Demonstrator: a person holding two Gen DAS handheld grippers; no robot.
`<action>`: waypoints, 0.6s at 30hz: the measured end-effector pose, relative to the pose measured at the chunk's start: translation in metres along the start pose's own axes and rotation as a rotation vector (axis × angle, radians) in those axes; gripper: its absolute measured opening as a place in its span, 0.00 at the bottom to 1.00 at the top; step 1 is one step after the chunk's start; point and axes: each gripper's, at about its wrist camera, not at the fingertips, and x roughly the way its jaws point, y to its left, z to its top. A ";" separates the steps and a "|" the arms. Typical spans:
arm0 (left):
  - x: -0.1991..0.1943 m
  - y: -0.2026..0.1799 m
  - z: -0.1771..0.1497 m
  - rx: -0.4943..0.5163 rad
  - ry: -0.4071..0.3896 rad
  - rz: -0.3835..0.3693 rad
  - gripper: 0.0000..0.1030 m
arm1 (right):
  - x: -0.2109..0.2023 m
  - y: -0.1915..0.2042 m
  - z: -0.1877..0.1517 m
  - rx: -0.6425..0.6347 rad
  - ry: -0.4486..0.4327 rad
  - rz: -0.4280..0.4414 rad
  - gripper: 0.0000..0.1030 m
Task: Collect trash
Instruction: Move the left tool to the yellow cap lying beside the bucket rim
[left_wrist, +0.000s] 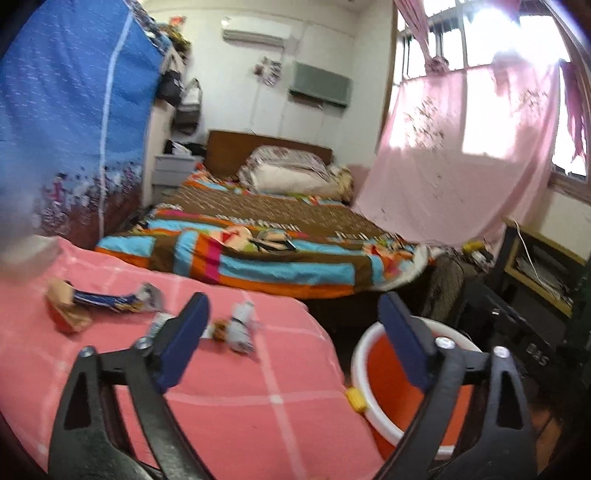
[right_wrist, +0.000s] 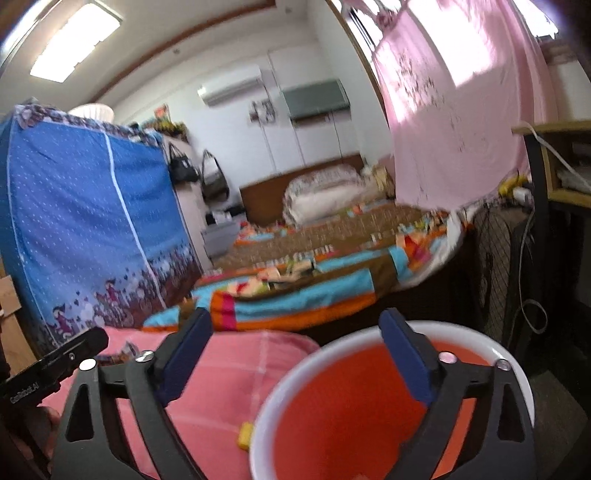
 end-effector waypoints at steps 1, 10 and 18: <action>-0.004 0.004 0.002 -0.005 -0.022 0.018 1.00 | -0.002 0.003 0.001 -0.004 -0.022 0.002 1.00; -0.021 0.031 0.005 0.012 -0.089 0.067 1.00 | -0.018 0.043 0.008 -0.087 -0.207 0.026 1.00; 0.016 0.004 -0.019 0.144 0.102 -0.084 0.98 | -0.007 0.031 0.006 -0.187 -0.079 -0.117 1.00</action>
